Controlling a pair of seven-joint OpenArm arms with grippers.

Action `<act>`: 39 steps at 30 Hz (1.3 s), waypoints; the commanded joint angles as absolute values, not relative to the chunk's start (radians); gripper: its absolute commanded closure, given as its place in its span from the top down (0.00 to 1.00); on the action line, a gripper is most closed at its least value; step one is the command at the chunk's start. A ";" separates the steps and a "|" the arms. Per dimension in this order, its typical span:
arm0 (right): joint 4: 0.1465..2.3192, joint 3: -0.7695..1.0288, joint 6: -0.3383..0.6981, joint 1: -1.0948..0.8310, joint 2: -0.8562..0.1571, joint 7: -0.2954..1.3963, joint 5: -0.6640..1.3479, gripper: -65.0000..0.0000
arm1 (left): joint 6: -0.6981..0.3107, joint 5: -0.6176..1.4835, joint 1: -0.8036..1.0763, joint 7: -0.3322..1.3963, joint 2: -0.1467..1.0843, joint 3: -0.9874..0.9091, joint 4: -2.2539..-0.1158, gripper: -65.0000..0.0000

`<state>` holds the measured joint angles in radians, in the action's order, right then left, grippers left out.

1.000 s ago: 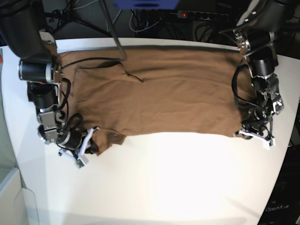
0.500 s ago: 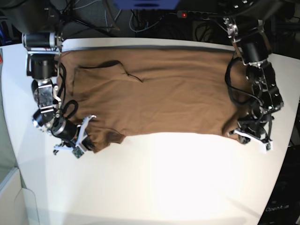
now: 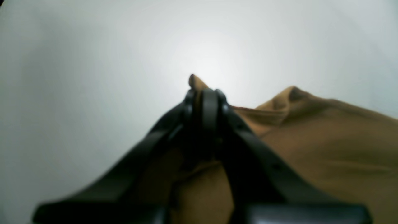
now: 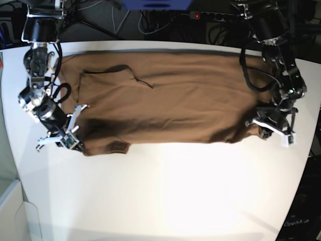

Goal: Fold the T-shirt properly
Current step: 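Lift the hem with both grippers and fold it toward the collar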

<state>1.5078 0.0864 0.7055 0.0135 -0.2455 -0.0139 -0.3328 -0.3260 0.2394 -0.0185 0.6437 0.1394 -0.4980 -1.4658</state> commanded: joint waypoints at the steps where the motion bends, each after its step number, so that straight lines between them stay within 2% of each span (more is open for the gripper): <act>1: 1.554 0.099 0.698 0.007 -0.255 -0.028 -0.312 0.03 | -0.331 0.269 -0.024 0.619 0.151 -0.518 -1.498 0.04; 11: 1.778 0.143 0.698 -0.208 -0.251 -0.027 -0.312 0.03 | -0.331 0.421 0.087 0.613 0.182 -0.539 -1.515 0.04; 20: 1.879 0.297 0.698 -0.328 -0.174 -0.039 -0.309 0.03 | -0.332 0.538 0.150 0.611 0.219 -0.541 -1.558 0.04; 30: 1.877 0.487 0.698 -0.380 -0.013 -0.191 -0.314 0.03 | -0.332 0.541 0.206 0.611 0.216 -0.541 -1.616 0.04; 35: 1.870 0.495 0.698 -0.358 -0.002 -0.188 -0.314 0.04 | -0.332 0.541 0.206 0.611 0.216 -0.541 -1.610 0.04; 39: 1.779 0.487 0.698 -0.320 -0.001 -0.188 -0.317 0.05 | -0.332 0.541 0.203 0.616 0.216 -0.541 -1.621 0.04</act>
